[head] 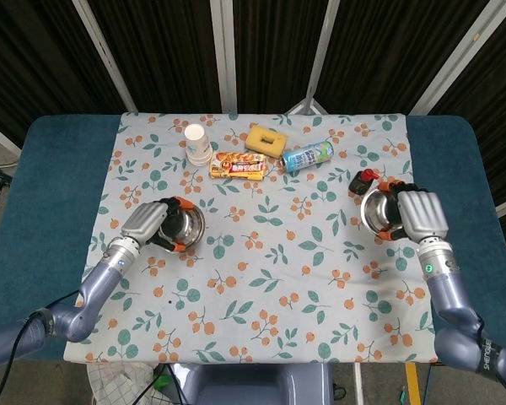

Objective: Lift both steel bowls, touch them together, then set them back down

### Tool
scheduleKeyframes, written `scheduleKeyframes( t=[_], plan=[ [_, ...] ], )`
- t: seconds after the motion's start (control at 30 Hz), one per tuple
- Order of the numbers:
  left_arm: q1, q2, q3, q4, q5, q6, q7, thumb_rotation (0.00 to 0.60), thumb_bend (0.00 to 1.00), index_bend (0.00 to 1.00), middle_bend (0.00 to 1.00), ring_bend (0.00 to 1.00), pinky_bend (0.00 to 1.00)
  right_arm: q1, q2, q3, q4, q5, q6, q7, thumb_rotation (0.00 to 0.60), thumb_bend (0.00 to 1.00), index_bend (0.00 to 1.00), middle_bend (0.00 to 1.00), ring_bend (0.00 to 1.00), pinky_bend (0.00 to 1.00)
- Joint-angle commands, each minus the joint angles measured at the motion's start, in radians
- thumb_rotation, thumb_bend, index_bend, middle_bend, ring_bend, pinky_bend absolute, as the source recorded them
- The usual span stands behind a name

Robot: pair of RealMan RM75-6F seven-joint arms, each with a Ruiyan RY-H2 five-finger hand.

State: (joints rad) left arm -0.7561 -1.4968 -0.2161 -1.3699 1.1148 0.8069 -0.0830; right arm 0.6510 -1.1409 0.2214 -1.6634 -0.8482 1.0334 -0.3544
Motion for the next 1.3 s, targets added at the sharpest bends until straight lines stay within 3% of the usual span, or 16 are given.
scheduleKeyframes(
  t=[0.03, 0.33, 0.67, 0.97, 1.3],
  plan=[
    [0.030, -0.012, -0.045, -0.016, 0.029, 0.066, -0.119, 0.600, 0.10, 0.36, 0.34, 0.25, 0.53, 0.001, -0.019, 0.035, -0.010, -0.026, 0.019, 0.064, 0.600, 0.04, 0.39, 0.28, 0.32, 0.34],
    [0.090, -0.120, -0.116, 0.080, 0.186, 0.267, -0.578, 0.600, 0.09, 0.35, 0.30, 0.22, 0.50, -0.020, -0.056, 0.132, -0.018, -0.121, -0.020, 0.410, 0.600, 0.04, 0.41, 0.28, 0.32, 0.34],
    [0.073, -0.250, -0.131, 0.266, 0.290, 0.381, -0.984, 0.600, 0.09, 0.34, 0.27, 0.19, 0.47, -0.023, -0.046, 0.249, -0.038, -0.138, -0.219, 0.873, 0.600, 0.04, 0.42, 0.28, 0.32, 0.34],
    [0.036, -0.352, -0.121, 0.342, 0.341, 0.449, -1.187, 0.600, 0.09, 0.34, 0.26, 0.19, 0.46, -0.005, -0.106, 0.299, -0.022, -0.159, -0.298, 1.095, 0.600, 0.04, 0.43, 0.28, 0.32, 0.34],
    [0.008, -0.443, -0.104, 0.411, 0.373, 0.521, -1.209, 0.600, 0.09, 0.34, 0.27, 0.19, 0.46, 0.008, -0.152, 0.297, -0.043, -0.163, -0.288, 1.121, 0.600, 0.05, 0.43, 0.29, 0.32, 0.34]
  ],
)
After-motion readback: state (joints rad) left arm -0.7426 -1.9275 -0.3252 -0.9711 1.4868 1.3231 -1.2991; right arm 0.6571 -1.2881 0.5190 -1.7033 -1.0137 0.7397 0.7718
